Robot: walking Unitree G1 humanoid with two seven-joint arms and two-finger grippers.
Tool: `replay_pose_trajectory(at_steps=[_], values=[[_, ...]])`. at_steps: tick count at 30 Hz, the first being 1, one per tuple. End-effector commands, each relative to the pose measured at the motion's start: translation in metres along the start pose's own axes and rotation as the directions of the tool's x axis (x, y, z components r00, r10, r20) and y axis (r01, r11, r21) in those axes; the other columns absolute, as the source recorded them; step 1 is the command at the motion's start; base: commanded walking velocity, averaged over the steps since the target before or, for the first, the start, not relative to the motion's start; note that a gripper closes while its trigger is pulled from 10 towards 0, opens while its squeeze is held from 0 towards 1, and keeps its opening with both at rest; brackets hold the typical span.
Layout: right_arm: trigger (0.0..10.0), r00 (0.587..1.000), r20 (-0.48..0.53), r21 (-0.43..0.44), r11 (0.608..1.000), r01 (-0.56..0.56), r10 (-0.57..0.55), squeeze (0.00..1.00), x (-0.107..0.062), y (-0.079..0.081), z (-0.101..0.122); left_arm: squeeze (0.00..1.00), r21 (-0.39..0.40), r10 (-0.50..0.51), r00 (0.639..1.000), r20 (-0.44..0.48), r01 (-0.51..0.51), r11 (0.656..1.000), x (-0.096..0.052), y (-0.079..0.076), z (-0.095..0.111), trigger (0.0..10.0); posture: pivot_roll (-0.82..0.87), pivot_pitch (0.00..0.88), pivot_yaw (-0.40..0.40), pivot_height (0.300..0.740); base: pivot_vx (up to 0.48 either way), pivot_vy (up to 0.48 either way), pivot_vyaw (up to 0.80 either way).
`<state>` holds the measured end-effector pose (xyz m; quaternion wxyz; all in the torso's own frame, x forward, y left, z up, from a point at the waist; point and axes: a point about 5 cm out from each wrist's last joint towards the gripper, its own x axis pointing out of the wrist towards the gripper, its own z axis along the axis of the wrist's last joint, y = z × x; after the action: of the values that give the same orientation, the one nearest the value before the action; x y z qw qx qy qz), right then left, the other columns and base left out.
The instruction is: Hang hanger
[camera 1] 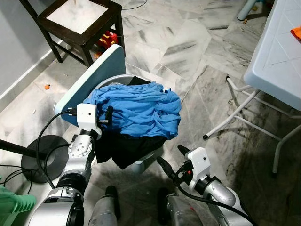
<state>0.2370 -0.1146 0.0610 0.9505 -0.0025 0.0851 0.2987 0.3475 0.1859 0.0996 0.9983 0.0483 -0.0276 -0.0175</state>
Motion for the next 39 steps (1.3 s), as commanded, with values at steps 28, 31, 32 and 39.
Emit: replay_pose_trajectory(at_steps=[28, 31, 32, 39], values=[[10.0, 1.0, -0.027, 0.01, 1.0, 0.001, 0.0, 0.0, -0.004, 0.003, -0.01, 0.0, -0.149, 0.172, 0.983, -0.057, -0.179, 0.972, 0.006, 0.019, 0.004, 10.0, -0.09, 0.355, -0.066, 0.74, 0.0, 0.0, 0.0], [10.0, 1.0, -0.027, 0.013, 1.0, 0.005, -0.004, 0.0, -0.005, 0.004, -0.011, 0.0, -0.163, 0.16, 0.984, -0.078, -0.171, 0.972, 0.009, 0.02, 0.003, 10.0, -0.09, 0.357, -0.063, 0.74, 0.0, 0.0, 0.0], [10.0, 1.0, -0.027, 0.015, 1.0, 0.006, -0.006, 0.0, -0.005, 0.004, -0.011, 0.0, -0.184, 0.154, 0.984, -0.09, -0.168, 0.968, 0.009, 0.02, 0.002, 6.8, -0.09, 0.359, -0.062, 0.74, 0.0, 0.0, 0.0], [10.0, 1.0, -0.027, 0.013, 1.0, 0.008, -0.008, 0.0, -0.004, 0.004, -0.011, 0.0, -0.256, 0.119, 0.986, -0.113, -0.145, 0.956, 0.01, 0.017, -0.001, 0.0, -0.09, 0.359, -0.059, 0.74, 0.0, 0.0, 0.0]])
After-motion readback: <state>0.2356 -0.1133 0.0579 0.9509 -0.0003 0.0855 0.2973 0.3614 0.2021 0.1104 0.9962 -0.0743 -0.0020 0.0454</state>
